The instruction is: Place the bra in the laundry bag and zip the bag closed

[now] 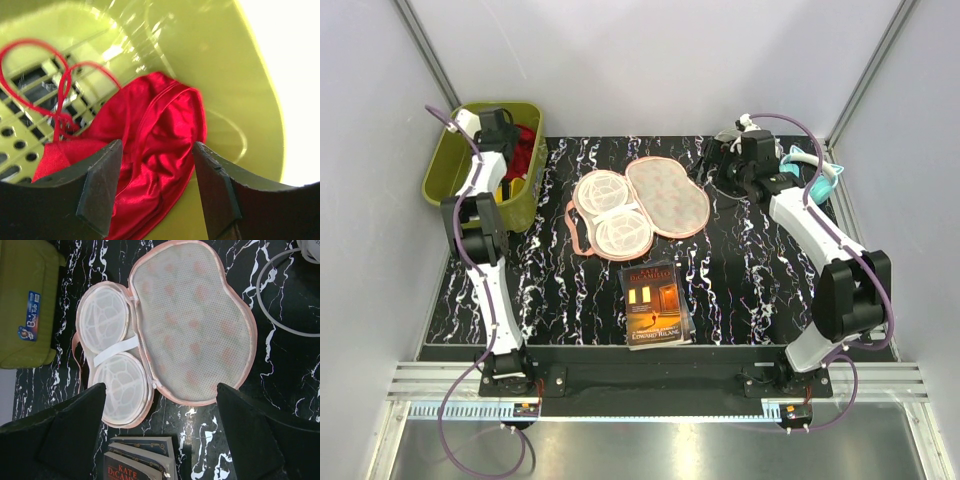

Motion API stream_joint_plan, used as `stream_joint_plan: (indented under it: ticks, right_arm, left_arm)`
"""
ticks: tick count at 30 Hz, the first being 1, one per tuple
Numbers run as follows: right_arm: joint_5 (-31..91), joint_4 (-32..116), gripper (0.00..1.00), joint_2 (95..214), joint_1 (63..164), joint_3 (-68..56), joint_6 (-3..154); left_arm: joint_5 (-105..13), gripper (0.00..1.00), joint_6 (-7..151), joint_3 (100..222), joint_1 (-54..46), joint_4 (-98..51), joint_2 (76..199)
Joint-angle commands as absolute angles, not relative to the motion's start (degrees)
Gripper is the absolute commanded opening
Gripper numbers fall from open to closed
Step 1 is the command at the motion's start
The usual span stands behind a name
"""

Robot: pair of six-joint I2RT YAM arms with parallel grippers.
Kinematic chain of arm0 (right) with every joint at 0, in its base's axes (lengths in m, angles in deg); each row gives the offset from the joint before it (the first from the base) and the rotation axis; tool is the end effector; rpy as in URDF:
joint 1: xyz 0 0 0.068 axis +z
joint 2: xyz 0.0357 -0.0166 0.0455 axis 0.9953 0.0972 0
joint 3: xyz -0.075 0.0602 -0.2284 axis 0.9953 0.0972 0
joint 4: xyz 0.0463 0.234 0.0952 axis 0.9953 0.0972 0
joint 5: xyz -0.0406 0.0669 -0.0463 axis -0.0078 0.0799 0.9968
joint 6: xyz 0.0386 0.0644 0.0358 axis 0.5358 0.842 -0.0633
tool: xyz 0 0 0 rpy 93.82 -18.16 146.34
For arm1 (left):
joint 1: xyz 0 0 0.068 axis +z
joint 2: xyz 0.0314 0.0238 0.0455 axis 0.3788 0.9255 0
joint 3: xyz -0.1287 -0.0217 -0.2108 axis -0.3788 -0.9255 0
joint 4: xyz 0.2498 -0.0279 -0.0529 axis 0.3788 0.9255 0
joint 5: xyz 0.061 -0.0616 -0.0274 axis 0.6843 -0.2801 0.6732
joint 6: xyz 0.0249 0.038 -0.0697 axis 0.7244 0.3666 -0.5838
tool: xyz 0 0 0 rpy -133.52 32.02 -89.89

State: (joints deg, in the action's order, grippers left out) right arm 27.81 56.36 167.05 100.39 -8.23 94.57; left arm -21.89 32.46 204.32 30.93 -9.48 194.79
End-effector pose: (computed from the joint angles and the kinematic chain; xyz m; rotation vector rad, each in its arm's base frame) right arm 0.3877 0.1243 0.2708 0.0722 2.1559 0.6151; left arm 0.5451 0.1033 0.2079 -1.1624 1.6940 -0.1678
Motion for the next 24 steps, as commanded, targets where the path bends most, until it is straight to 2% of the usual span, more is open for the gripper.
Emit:
stream_joint_plan:
  ticks: [1,3,7,16,20,24]
  right_arm:
    - [25.83,57.87,1.0,164.92,99.19,-6.81,93.48]
    - [25.04,58.66,1.0,164.92,98.92,-6.37,95.23]
    - [19.78,58.93,1.0,163.43,98.92,-4.18,97.43]
    - [15.37,62.09,1.0,152.71,99.27,5.3,99.63]
    - [15.2,63.58,1.0,147.36,101.73,7.69,98.32]
    - [14.84,64.9,1.0,144.62,103.23,8.57,97.26]
  left_arm:
    - [-21.85,0.63,27.3,201.92,31.23,-14.81,194.54]
    - [-22.56,0.66,29.75,200.43,31.14,-13.85,191.99]
    - [-19.15,0.72,33.71,188.78,31.22,-14.28,183.65]
    - [-18.7,0.74,40.04,172.49,33.07,-14.55,167.65]
    - [-18.43,0.75,41.8,170.36,33.16,-10.51,162.64]
    - [-24.38,0.83,45.75,169.13,33.25,-7.01,160.6]
